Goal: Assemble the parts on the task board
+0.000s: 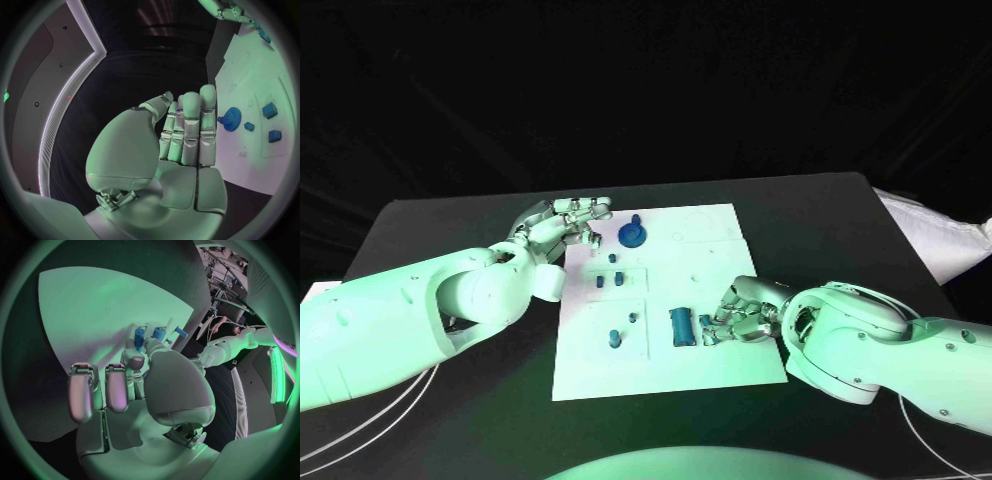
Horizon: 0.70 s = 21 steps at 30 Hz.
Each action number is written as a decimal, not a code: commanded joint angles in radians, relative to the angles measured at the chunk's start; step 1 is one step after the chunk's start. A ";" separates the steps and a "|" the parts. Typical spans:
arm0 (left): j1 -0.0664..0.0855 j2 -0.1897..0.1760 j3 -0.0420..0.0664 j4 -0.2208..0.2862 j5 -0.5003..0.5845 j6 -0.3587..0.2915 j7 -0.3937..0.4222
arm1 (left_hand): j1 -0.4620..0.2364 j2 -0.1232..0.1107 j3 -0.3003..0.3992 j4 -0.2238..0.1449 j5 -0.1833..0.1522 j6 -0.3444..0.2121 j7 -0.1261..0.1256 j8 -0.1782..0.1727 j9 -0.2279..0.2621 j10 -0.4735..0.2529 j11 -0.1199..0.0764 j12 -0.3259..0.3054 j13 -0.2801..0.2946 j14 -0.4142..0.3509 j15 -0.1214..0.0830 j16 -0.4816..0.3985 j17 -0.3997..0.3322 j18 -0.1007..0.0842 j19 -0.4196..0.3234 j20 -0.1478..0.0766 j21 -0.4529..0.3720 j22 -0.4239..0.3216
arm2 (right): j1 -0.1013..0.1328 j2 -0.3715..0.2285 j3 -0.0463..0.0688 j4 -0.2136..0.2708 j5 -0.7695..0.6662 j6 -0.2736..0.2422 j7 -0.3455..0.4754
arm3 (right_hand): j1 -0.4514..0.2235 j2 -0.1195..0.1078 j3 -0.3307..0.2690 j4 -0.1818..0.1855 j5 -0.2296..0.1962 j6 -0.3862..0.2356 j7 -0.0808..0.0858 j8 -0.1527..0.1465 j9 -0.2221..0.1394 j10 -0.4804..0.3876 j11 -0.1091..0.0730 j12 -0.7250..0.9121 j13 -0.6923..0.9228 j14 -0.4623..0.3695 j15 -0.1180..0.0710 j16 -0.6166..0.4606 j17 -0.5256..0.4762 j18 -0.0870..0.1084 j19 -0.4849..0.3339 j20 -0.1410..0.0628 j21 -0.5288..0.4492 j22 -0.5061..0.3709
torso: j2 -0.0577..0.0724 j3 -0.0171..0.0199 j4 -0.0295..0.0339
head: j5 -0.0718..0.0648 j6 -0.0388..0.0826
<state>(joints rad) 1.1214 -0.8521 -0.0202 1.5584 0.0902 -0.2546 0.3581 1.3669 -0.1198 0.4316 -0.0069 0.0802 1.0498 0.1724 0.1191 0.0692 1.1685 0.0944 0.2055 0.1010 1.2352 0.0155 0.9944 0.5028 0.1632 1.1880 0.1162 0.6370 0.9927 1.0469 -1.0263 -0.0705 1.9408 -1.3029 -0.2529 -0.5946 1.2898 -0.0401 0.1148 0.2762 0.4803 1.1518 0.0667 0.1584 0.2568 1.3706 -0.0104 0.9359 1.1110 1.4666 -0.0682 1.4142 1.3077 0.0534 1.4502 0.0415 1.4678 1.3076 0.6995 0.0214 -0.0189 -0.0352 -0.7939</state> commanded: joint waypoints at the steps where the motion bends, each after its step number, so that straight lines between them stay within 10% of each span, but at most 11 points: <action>1: 0.000 0.001 0.001 0.003 -0.005 0.020 0.002 | 0.006 0.003 -0.007 0.001 0.002 -0.008 -0.001 0.005 -0.001 -0.007 -0.001 0.006 0.002 -0.005 -0.005 -0.006 -0.001 0.014 0.001 -0.003 -0.006 -0.001 | -0.003 0.007 -0.002 -0.001 0.001 0.041 -0.005 | -0.018 0.003 -0.003 0.008 0.000 0.010 0.000 -0.002 0.002 0.010 0.000 0.011 0.007 0.062 -0.006 0.007 0.030 -0.011 0.008 -0.001 0.007 0.102 | 0.000 0.0006 -0.0005 | 0.001 -0.001; 12: 0.000 0.001 0.001 0.003 -0.005 0.023 -0.002 | 0.008 0.006 -0.014 -0.001 0.002 -0.009 0.000 0.007 -0.001 -0.012 0.000 0.014 0.002 -0.007 -0.004 -0.005 -0.005 0.015 0.001 -0.003 -0.014 -0.006 | -0.004 0.016 -0.002 -0.006 -0.026 0.044 -0.005 | -0.080 0.015 -0.035 0.013 0.027 0.020 -0.004 0.002 0.013 0.022 -0.003 0.034 0.029 0.063 -0.008 0.011 0.036 -0.011 0.009 -0.004 0.007 0.102 | 0.000 0.0000 0.0002 | -0.001 0.001; 21: 0.000 0.001 0.001 0.002 -0.005 0.025 -0.003 | 0.008 0.006 -0.014 -0.001 0.002 -0.009 0.000 0.007 -0.001 -0.012 0.000 0.014 0.002 -0.007 -0.004 -0.005 -0.005 0.015 0.001 -0.003 -0.014 -0.006 | -0.004 0.015 -0.002 0.001 -0.048 0.036 -0.001 | -0.156 0.019 -0.112 0.013 -0.108 0.026 -0.007 0.003 0.023 0.029 -0.004 0.047 0.046 0.064 -0.009 0.013 0.041 -0.011 0.009 -0.005 0.006 0.103 | 0.000 0.0002 0.0000 | -0.001 0.001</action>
<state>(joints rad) 1.1214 -0.8522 -0.0202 1.5584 0.0897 -0.2504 0.3527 1.3710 -0.1157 0.4221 -0.0084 0.0802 1.0497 0.1723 0.1191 0.0692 1.1611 0.0944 0.2170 0.1023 1.2308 0.0141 0.9944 0.4987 0.1633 1.1880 0.1162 0.6252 0.9872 1.0447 -1.0126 -0.0721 1.9354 -1.3273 -0.2284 -0.6034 1.1433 -0.0197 0.0074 0.2888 0.3789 1.1698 0.0592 0.1586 0.2789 1.3930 -0.0168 0.9779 1.1562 1.4666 -0.0681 1.4216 1.3074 0.0534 1.4538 0.0379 1.4678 1.3074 0.6997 0.0214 -0.0187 -0.0367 -0.7930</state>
